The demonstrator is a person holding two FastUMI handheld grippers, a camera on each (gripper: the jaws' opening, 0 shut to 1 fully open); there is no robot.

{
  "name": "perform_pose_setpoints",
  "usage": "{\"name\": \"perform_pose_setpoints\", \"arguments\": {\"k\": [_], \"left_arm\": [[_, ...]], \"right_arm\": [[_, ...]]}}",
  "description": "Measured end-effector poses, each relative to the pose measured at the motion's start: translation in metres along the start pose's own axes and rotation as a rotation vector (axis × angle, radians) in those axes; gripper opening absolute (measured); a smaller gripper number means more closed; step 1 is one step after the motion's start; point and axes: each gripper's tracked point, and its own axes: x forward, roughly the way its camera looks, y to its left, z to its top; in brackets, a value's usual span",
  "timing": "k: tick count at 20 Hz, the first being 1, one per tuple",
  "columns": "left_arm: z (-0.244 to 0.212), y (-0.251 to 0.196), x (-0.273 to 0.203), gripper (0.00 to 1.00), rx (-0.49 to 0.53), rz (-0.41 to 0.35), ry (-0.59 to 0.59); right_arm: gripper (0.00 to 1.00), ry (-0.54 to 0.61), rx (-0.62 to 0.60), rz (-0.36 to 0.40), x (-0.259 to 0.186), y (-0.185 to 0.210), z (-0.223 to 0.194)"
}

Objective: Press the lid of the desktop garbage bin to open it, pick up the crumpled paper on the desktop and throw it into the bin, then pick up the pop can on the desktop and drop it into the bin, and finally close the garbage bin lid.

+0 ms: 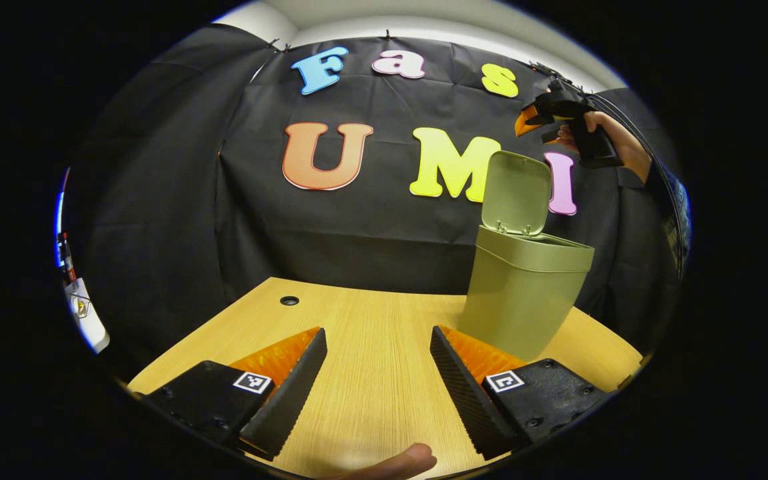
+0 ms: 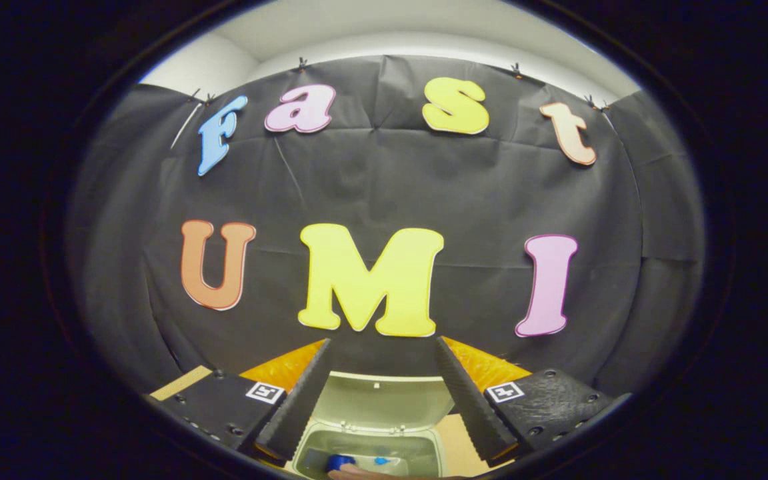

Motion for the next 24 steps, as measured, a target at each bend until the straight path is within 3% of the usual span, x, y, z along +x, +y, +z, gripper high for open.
{"name": "perform_pose_setpoints", "arguments": {"k": [3,4,8,11,12,13,14,24], "left_arm": [[0.000,0.004,0.001,1.00,-0.016,0.006,0.004],[-0.004,0.007,0.004,1.00,-0.016,0.015,0.022],[-0.010,0.017,0.000,1.00,-0.016,0.030,0.036],[-0.010,0.022,-0.001,1.00,-0.005,0.053,0.031],[-0.011,0.021,-0.002,1.00,0.002,0.059,0.032],[-0.013,0.020,-0.004,1.00,0.009,0.062,0.037],[-0.013,0.017,-0.007,0.99,0.010,0.058,0.035],[-0.029,-0.012,-0.053,0.98,0.012,0.044,0.024]], "right_arm": [[0.93,0.078,-0.005,-0.022,0.035,0.000,-0.023],[0.97,0.089,0.004,-0.019,0.044,0.001,-0.028],[0.95,0.126,0.075,0.028,0.047,0.002,-0.040],[0.99,0.142,0.124,0.057,0.037,0.000,-0.047],[0.94,0.139,0.122,0.052,0.033,-0.002,-0.049],[0.98,0.138,0.114,0.048,0.028,-0.005,-0.052],[0.95,0.136,0.107,0.051,0.023,-0.005,-0.056],[0.95,0.192,0.102,0.078,-0.038,0.001,-0.144]]}}
